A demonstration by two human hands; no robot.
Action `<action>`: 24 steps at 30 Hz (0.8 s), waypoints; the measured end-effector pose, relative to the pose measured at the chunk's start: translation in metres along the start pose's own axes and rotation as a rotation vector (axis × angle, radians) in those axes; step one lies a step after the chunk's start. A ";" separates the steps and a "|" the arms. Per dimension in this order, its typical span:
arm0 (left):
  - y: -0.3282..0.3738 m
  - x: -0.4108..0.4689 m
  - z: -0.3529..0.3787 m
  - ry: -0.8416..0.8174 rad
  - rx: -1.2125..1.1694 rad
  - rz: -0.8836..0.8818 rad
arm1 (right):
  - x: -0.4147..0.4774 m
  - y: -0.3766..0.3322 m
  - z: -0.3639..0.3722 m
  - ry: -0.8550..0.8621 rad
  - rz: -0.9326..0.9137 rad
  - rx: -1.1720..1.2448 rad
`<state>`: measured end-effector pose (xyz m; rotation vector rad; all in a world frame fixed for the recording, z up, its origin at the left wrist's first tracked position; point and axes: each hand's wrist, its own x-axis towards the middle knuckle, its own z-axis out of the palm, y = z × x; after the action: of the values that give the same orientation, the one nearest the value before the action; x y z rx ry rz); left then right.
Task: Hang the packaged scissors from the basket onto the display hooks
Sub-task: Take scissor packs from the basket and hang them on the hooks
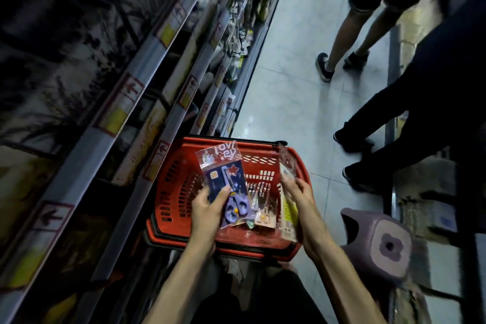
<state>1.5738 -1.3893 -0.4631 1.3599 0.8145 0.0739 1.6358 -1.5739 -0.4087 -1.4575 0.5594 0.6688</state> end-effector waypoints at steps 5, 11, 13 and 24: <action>0.019 -0.014 0.010 -0.076 0.038 0.034 | -0.030 -0.006 -0.021 -0.077 0.064 0.002; 0.043 -0.043 0.029 -0.123 0.048 0.104 | -0.064 -0.025 -0.059 -0.271 0.138 0.435; 0.048 -0.054 0.036 -0.119 0.042 0.129 | -0.076 -0.028 -0.077 -0.329 0.169 0.509; 0.055 -0.121 0.078 -0.196 0.108 0.185 | -0.117 -0.009 -0.165 -0.166 -0.183 0.403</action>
<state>1.5506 -1.5007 -0.3586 1.5163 0.5329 0.0407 1.5691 -1.7473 -0.3271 -1.0497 0.3977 0.4932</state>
